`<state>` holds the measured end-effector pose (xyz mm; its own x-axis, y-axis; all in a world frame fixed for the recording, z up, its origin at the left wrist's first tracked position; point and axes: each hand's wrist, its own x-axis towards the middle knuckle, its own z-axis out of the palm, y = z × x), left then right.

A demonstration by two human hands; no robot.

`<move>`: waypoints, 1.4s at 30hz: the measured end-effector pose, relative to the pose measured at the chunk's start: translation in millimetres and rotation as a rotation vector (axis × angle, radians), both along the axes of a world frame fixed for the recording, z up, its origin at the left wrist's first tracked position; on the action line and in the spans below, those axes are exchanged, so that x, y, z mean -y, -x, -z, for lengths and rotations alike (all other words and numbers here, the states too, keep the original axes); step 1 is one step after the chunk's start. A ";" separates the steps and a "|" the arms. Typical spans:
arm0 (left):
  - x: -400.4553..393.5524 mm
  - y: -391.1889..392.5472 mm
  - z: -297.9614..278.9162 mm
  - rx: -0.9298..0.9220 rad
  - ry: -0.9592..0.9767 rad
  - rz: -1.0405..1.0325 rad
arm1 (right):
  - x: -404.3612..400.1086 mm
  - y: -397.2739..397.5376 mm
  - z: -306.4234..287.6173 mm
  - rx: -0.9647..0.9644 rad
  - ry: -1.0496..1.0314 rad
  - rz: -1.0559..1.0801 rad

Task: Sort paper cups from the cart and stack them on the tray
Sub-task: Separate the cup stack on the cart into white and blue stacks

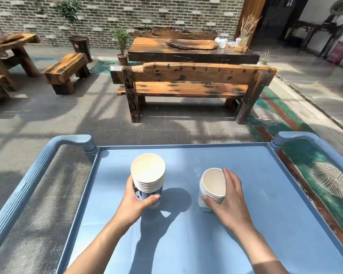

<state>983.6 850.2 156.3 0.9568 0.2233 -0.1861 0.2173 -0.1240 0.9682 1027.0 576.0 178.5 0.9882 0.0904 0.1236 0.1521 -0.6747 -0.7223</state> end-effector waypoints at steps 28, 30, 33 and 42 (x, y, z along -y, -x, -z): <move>17.3 0.1 -10.8 -0.026 0.123 -0.011 | -9.1 7.7 35.2 -0.333 -0.659 0.184; 26.0 1.9 -22.2 -0.024 0.202 0.046 | -7.0 10.4 24.4 -0.324 -0.736 0.152; 41.4 0.8 -37.5 -0.029 0.341 0.123 | 0.0 14.5 6.6 -0.325 -0.889 0.102; 90.7 0.3 -60.3 -0.106 0.637 0.345 | 55.3 42.5 -20.7 -0.431 -1.408 0.125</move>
